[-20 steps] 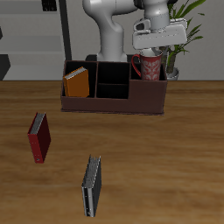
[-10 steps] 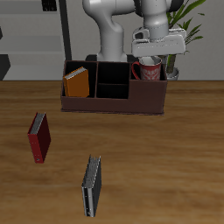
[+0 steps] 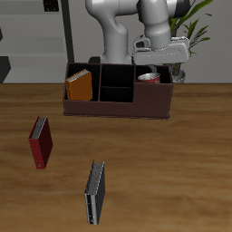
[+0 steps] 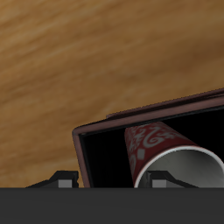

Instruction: Place the orange book into the back desk caddy's left compartment and place the red mug into the back desk caddy's right compartment

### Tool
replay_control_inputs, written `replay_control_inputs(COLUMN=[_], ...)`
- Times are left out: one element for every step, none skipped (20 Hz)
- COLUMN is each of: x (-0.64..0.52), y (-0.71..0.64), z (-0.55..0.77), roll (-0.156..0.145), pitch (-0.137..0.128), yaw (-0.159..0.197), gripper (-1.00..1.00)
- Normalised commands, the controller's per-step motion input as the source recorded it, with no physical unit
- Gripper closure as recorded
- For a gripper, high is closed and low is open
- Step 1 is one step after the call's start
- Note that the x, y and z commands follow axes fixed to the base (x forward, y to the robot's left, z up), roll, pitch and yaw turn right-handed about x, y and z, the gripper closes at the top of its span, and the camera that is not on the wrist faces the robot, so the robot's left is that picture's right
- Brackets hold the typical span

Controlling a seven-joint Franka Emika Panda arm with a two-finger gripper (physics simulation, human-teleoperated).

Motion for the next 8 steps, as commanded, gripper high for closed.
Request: replay_control_inputs(x=[0.06, 0.04, 0.04, 0.03, 0.01, 0.00, 0.00, 0.01], y=[-0.12, -0.05, -0.10, -0.09, -0.09, -0.02, 0.00, 0.08], z=[0.02, 0.01, 0.03, 0.06, 0.08, 0.06, 0.00, 0.12], roll=[-0.038, -0.005, -0.039, -0.036, -0.053, 0.004, 0.000, 0.009], pitch=[-0.009, 0.021, -0.004, -0.034, -0.025, -0.008, 0.000, -0.002], yaw=[-0.012, -0.016, 0.006, 0.039, 0.010, -0.009, 0.000, -0.001], gripper=[-1.00, -1.00, -1.00, -1.00, -1.00, -1.00, -1.00, -1.00])
